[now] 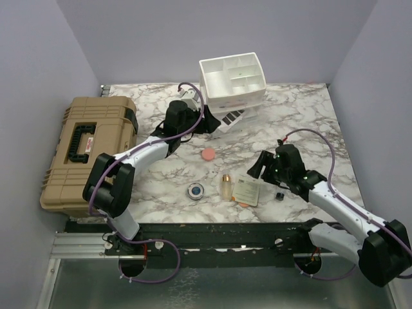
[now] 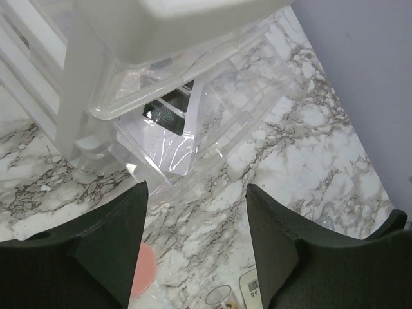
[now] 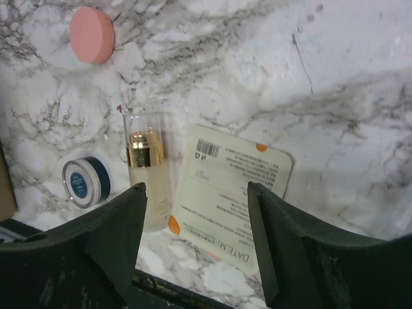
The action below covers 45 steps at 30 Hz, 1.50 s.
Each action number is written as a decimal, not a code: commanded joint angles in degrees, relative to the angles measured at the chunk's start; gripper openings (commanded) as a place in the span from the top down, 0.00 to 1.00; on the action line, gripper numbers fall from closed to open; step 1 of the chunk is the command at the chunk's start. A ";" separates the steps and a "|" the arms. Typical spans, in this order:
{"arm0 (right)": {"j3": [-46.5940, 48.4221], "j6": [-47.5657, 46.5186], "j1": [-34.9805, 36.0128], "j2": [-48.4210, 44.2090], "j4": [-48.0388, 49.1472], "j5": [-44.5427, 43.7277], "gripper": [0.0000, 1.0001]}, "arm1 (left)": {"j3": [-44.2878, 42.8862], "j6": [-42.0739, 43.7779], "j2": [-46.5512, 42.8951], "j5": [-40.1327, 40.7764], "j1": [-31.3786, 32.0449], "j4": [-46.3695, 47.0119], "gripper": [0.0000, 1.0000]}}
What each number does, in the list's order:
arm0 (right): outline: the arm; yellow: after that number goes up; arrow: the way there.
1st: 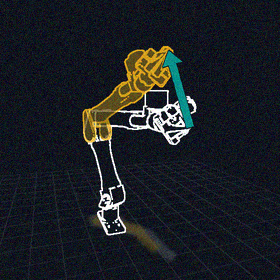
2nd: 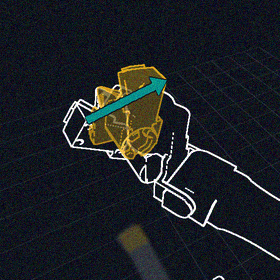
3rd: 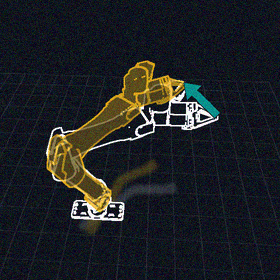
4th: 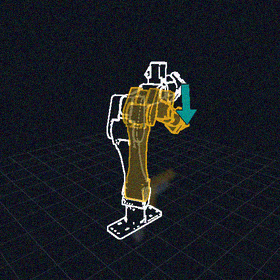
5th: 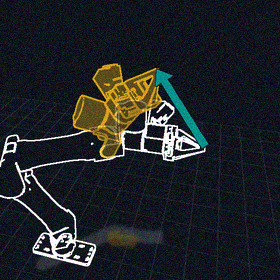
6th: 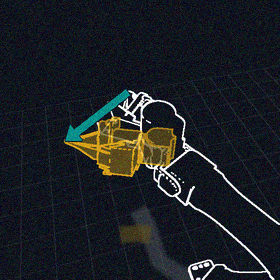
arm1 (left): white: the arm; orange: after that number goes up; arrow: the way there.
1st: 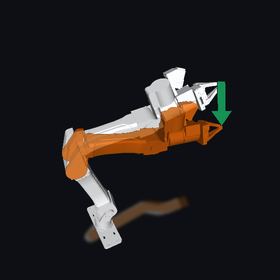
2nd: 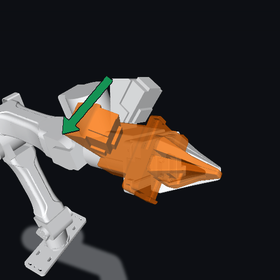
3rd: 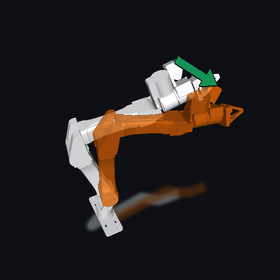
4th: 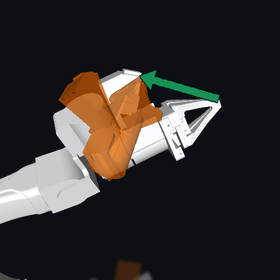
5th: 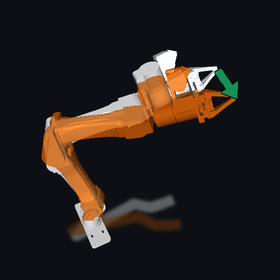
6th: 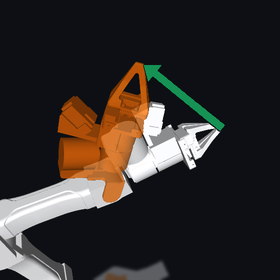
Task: Organize the makeup
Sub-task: Place the makeup tool in the drawer, then pick up the makeup tool from the center of the board.
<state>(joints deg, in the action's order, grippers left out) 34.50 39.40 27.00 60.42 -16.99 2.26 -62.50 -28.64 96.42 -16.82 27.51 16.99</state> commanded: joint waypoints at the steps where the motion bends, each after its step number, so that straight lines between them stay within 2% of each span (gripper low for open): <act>1: -5.59 10.80 0.15 -4.87 -0.81 1.89 0.30 | 1.48 2.31 -4.18 2.61 0.18 -1.04 0.35; 4: -6.51 12.93 0.11 -3.73 -4.30 2.94 0.30 | 1.65 3.13 -5.44 3.19 0.17 -1.77 0.34; 14: -10.25 15.58 0.14 -4.20 -6.49 4.71 0.32 | 1.90 4.58 -8.07 5.18 -0.17 -4.12 0.32; 21: -12.23 16.63 0.11 0.39 -3.35 9.17 0.37 | 1.86 4.60 -8.22 5.22 -0.40 -4.41 0.32; 28: -14.98 18.90 0.15 2.00 -0.62 8.44 0.42 | 2.15 5.05 -8.99 5.72 -0.61 -5.21 0.32; 34: -17.01 19.61 0.15 2.61 0.85 6.80 0.55 | 2.29 5.03 -9.21 5.85 -0.79 -5.46 0.32; 36: -17.60 19.50 0.15 3.14 1.78 6.60 0.65 | 2.23 5.03 -9.21 5.79 -0.79 -5.56 0.32; 39: -17.97 19.04 0.15 4.85 3.69 7.49 0.72 | 2.20 5.08 -9.31 5.80 -0.79 -5.65 0.32; 41: -17.83 18.35 0.15 6.19 4.91 8.42 0.84 | 2.22 5.15 -9.48 5.84 -0.73 -5.80 0.32; 43: -17.80 18.05 0.15 6.95 5.58 8.69 0.88 | 2.12 5.17 -9.57 5.88 -0.76 -5.97 0.32; 44: -17.80 17.88 0.15 6.93 5.72 8.78 0.97 | 2.12 5.11 -9.52 5.93 -0.78 -6.06 0.32; 45: -17.80 17.76 0.15 6.61 5.63 8.61 0.99 | 2.12 5.22 -9.63 5.92 -0.79 -6.02 0.32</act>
<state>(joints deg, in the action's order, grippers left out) 19.20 59.13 26.96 65.39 -8.56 13.02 -60.82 -24.34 88.82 -12.12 26.96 11.35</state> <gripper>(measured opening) 0.061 0.680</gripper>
